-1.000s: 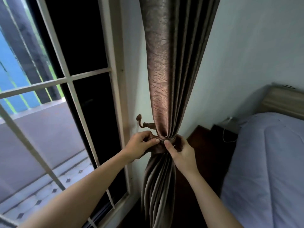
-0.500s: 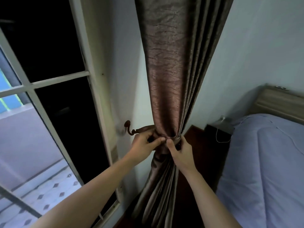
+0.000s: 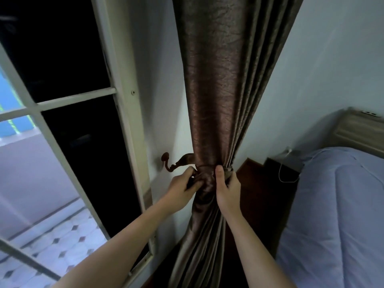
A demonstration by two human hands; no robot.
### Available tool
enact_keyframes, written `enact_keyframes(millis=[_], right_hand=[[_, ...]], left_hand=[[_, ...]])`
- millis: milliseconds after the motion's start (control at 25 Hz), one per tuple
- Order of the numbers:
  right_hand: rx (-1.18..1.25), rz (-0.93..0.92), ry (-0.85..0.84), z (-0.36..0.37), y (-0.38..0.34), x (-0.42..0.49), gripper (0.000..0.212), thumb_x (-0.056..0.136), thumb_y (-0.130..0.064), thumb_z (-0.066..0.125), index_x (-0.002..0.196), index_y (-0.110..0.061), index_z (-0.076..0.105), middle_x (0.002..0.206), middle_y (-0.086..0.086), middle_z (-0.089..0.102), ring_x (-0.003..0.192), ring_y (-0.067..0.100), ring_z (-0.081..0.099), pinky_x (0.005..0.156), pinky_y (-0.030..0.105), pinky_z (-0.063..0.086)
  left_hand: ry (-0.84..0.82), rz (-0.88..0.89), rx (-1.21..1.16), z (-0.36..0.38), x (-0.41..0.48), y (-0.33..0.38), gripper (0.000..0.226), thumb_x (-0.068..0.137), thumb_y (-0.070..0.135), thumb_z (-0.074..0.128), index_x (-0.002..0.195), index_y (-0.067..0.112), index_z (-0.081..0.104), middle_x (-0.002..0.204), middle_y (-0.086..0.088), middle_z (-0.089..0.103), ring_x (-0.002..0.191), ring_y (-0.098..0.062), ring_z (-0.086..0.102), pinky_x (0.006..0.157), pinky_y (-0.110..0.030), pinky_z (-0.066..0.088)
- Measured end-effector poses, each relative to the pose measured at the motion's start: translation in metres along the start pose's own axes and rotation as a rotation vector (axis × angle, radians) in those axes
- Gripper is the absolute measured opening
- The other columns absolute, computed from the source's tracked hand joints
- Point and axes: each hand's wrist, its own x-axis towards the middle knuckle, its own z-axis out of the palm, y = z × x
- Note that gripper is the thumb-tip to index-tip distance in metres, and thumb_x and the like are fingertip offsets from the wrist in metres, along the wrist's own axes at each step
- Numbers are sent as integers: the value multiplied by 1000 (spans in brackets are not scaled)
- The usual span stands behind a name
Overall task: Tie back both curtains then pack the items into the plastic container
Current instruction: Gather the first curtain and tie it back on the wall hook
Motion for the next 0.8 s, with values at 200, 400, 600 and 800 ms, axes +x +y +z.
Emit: enact_keyframes(millis=[200, 400, 600, 800], right_hand=[[-26, -59, -82, -13, 7, 4, 67, 51, -54, 81, 103, -15, 63, 97, -8, 70, 89, 0, 67, 73, 10, 50], [-124, -75, 5, -18, 1, 16, 36, 60, -32, 86, 89, -19, 69, 85, -8, 72, 81, 1, 69, 69, 11, 51], [-170, -74, 126, -14, 0, 14, 26, 65, -35, 83, 79, -22, 65, 76, -15, 67, 72, -7, 65, 67, 10, 49], [-242, -110, 197, -7, -1, 11, 27, 68, -30, 83, 78, -14, 64, 66, -18, 56, 59, -15, 57, 56, -4, 39]], left_hand=[[-42, -29, -177, 5, 5, 2, 37, 85, 17, 67, 116, 34, 55, 101, 7, 70, 93, -6, 68, 83, -25, 56], [-80, -88, -195, 3, 10, 11, 20, 82, 20, 69, 92, 36, 62, 86, 7, 72, 76, -3, 68, 69, -20, 55], [-66, -208, -15, -32, -7, -6, 10, 82, 26, 70, 78, 23, 62, 62, 10, 61, 57, -2, 59, 61, -14, 47], [436, -431, -807, -17, -23, -19, 11, 90, 4, 57, 99, 10, 60, 88, -5, 65, 78, -16, 60, 74, -26, 49]])
